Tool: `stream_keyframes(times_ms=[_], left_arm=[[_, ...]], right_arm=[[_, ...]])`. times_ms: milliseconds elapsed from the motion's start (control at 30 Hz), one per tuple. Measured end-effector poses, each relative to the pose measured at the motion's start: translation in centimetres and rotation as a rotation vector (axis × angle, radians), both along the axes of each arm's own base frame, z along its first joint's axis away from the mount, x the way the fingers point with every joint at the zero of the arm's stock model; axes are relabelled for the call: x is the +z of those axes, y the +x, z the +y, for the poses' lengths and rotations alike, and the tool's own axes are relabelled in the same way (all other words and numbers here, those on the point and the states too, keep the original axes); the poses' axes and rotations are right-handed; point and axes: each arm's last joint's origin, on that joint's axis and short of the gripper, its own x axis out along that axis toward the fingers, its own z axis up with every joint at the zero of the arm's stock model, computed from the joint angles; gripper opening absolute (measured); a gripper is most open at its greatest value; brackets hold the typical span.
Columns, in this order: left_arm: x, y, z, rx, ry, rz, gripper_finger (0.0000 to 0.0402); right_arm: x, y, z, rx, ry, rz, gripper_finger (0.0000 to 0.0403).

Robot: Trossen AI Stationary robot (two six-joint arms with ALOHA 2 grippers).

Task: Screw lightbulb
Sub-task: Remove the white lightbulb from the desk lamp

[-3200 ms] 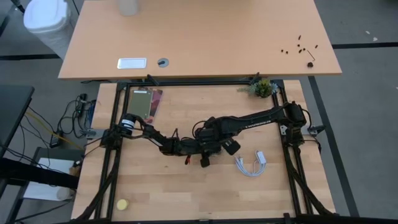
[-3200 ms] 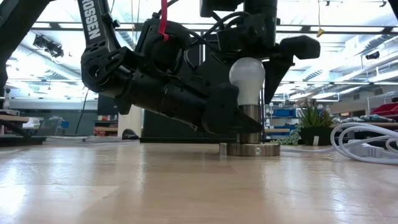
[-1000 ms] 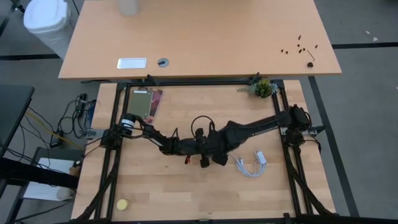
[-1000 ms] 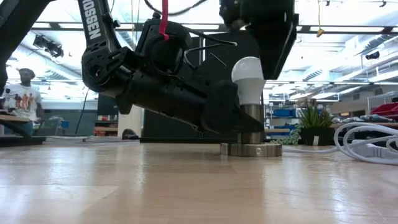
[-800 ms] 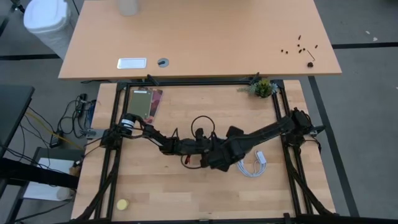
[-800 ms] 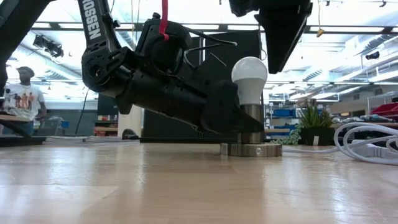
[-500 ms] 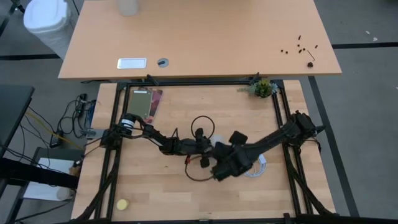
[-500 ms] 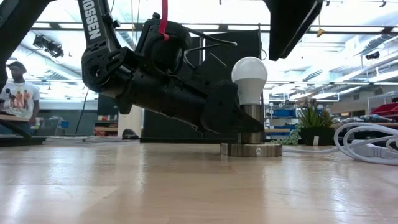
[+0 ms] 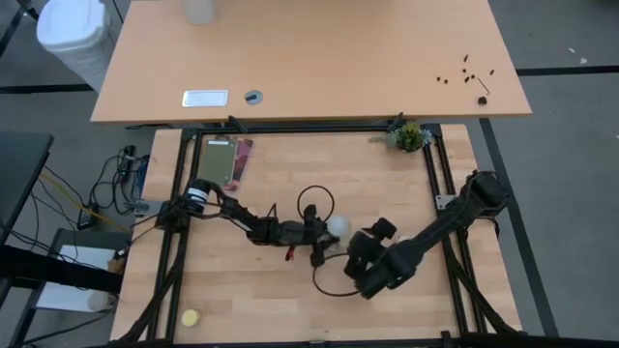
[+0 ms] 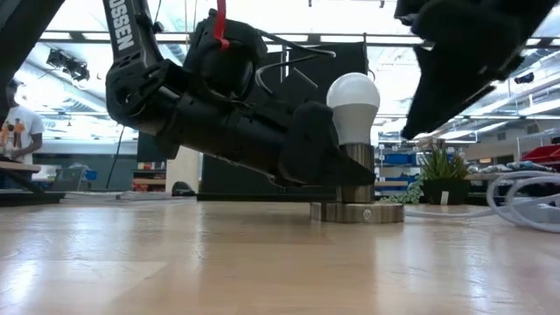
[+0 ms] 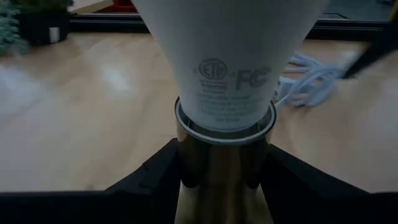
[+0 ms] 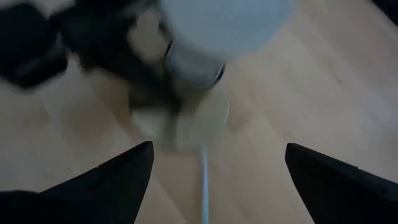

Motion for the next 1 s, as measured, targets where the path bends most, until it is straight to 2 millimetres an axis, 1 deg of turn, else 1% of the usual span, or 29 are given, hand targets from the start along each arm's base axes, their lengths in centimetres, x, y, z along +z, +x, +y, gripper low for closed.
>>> stream_keyframes(times_ms=[100, 200, 300, 400, 533, 633, 800, 867, 1000], left_arm=[[0.0, -0.1, -0.7, 0.0, 0.007, 0.002, 0.0189], [0.0, -0.2, -0.8, 0.024, 0.015, 0.001, 0.0189], [0.0, -0.2, -0.7, 0.04, 0.02, 0.002, 0.0189], [0.0, -0.2, -0.6, 0.069, 0.027, 0.0, 0.0189], [0.0, -0.2, -0.5, 0.091, 0.019, -0.002, 0.0189], [0.0, -0.2, -0.5, 0.099, 0.002, -0.005, 0.0189], [-0.1, -0.3, -0.5, 0.132, -0.002, -0.006, 0.0189], [-0.1, -0.3, -0.4, 0.136, -0.001, -0.006, 0.0189], [-0.1, -0.3, -0.5, 0.137, -0.002, -0.006, 0.0189]], right_arm=[[-1.0, -0.8, 0.1, 0.042, -0.015, -0.135, 0.0373], [-2.1, -1.2, 0.2, 0.085, 0.007, -0.23, 0.0373], [-3.2, -1.0, -0.1, 0.126, -0.024, -0.288, 0.0373], [-3.8, -0.7, -0.8, 0.131, -0.095, -0.336, 0.0373], [-4.1, -0.6, -1.7, 0.114, -0.184, -0.348, 0.0373], [-4.3, -0.4, -2.2, 0.112, -0.19, -0.336, 0.0373], [-3.9, 0.6, -2.0, 0.188, -0.159, -0.351, 0.0373], [-3.7, 0.9, -2.1, 0.199, -0.185, -0.357, 0.0373], [-3.6, 1.2, -2.8, 0.166, -0.243, -0.357, 0.0373]])
